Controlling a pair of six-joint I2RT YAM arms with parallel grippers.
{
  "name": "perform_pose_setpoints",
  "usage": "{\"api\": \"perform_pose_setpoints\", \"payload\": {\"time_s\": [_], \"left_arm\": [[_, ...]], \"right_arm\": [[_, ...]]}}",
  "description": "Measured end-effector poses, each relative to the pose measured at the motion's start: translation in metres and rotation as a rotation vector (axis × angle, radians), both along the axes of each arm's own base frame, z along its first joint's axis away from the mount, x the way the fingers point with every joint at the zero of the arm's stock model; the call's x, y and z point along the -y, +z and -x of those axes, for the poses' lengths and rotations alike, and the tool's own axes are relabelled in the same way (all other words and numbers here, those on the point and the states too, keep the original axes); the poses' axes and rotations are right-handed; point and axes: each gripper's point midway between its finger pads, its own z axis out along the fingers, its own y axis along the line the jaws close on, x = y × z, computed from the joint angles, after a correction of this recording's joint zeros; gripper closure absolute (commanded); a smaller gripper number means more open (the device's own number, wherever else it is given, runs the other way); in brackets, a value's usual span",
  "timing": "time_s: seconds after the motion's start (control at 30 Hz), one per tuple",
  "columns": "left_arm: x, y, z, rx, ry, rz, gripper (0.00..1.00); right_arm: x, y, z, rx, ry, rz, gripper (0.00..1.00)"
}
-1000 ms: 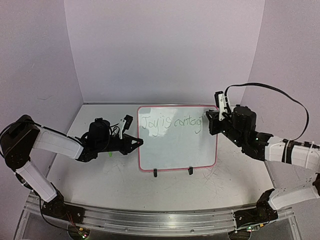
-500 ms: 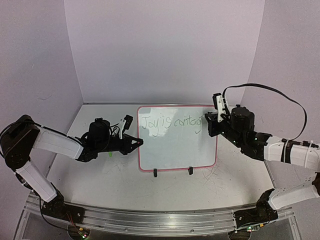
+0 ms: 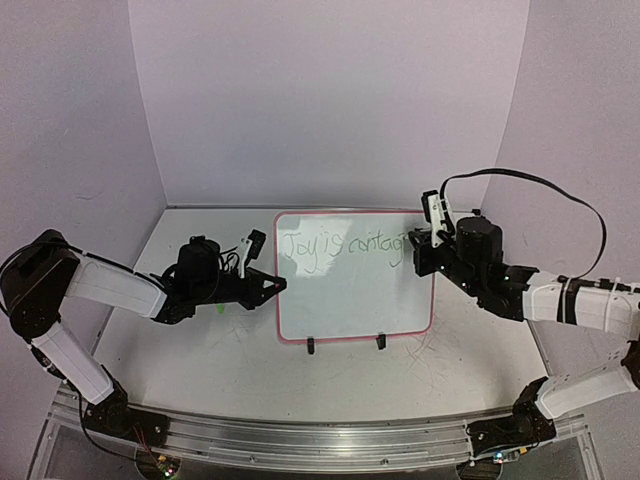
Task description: Write a sentence on the whiteboard
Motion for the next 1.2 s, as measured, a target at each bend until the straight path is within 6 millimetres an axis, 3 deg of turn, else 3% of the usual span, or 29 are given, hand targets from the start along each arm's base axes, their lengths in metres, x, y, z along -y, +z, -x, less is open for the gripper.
{"api": "perform_pose_setpoints", "payload": {"time_s": [1.2], "left_arm": [[0.0,0.0,0.0,0.0,-0.001,0.0,1.0]], "right_arm": [[0.002,-0.011,0.004,-0.058,-0.011,-0.041,1.0]]}}
